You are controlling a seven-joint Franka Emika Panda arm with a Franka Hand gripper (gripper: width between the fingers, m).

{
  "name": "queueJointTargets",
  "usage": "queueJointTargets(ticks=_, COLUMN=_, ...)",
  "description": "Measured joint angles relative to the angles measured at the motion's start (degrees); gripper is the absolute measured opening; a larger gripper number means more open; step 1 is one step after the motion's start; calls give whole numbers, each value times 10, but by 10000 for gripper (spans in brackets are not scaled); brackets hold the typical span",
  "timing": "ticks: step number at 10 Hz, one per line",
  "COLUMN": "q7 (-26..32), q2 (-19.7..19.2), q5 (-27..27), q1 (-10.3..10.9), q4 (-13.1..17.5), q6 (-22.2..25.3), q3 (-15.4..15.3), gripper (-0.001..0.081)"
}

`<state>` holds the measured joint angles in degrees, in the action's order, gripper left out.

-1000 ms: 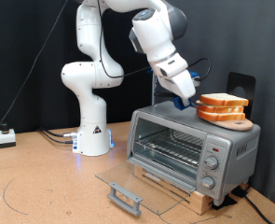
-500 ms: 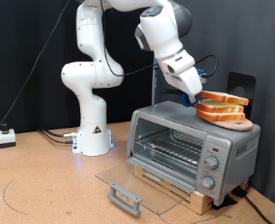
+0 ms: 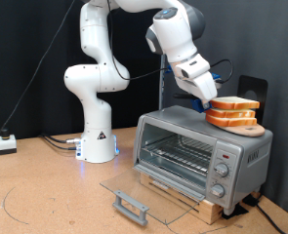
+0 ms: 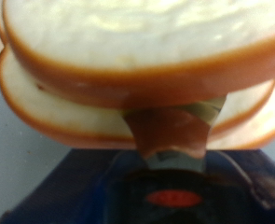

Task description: Make a piece of toast with the oven

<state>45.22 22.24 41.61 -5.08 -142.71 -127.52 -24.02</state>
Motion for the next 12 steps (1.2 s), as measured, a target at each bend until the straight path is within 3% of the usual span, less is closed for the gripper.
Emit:
queueJointTargets(ticks=4, q7=-10, q2=-10, q5=11, q1=0, q4=2, q6=-24, q3=-10, gripper=411)
queueJointTargets(ticks=6, q7=7, q2=-11, q5=48, q1=0, q4=-7, q6=-51, q3=-5, gripper=411)
queueJointTargets(ticks=8, q7=64, q2=-10, q5=112, q1=0, q4=-19, q6=-72, q3=6, gripper=411)
queueJointTargets(ticks=12, q7=107, q2=5, q5=151, q1=0, q4=-25, q6=-40, q3=37, gripper=411)
